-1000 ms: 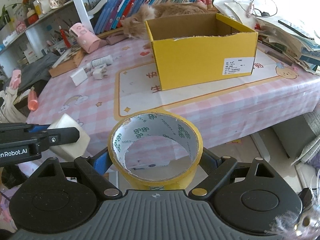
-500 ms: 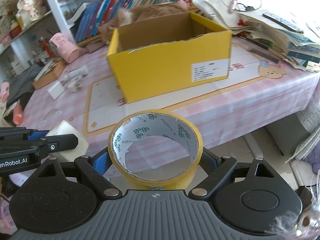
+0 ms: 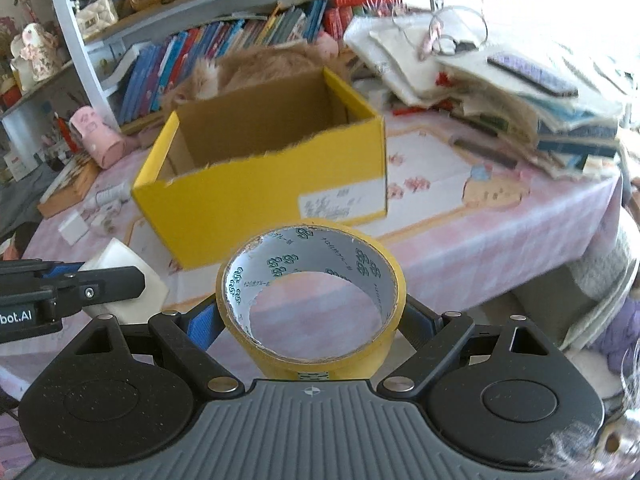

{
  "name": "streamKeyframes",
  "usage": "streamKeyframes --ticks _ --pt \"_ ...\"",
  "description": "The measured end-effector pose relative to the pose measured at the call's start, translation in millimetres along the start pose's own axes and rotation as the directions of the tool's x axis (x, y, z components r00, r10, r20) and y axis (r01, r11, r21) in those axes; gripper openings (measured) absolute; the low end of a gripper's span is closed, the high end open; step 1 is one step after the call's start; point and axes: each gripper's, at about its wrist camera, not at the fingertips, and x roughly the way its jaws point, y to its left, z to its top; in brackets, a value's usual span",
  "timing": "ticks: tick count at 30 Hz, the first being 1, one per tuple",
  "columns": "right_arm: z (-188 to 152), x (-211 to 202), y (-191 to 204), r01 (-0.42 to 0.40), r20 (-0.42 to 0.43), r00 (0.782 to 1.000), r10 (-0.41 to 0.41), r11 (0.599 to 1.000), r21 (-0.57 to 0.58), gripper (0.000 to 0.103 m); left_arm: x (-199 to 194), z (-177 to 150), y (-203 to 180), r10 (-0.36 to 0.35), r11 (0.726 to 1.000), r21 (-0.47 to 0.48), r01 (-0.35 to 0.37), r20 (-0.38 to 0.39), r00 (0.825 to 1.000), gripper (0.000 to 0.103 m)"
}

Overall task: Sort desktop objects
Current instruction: 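Carry the tape roll and white block with both tools toward the yellow box, then lower both held items into the yellow box and open both tools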

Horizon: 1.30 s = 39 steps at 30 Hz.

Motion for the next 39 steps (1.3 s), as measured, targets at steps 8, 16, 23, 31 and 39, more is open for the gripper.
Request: streamKeyframes --ticks 8,16,23,31,39 --pt "47 -6 -18 -0.037 0.125 0.991 0.044 0.998 -0.06 0.088 1 39 -6 0.056 0.998 -0.005 -0.055 0.124 0.991 0.024" --pt "93 4 -18 -0.096 0.202 0.971 0.129 0.982 -0.164 0.088 17 68 -2 0.128 0.991 0.008 -0.131 0.177 0.976 0.024" --pt "123 34 -7 -0.14 0.202 0.959 0.2 0.95 -0.278 0.088 40 87 5 0.191 0.98 0.024 -0.199 0.2 0.961 0.024" --pt "141 92 2 -0.146 0.128 0.97 0.209 0.912 -0.383 0.088 85 86 20 0.272 0.959 0.054 -0.279 0.115 0.955 0.024" --pt "143 140 8 -0.155 0.032 0.981 0.191 0.874 -0.46 0.088 116 80 34 0.32 0.945 0.059 -0.321 0.038 0.947 0.024"
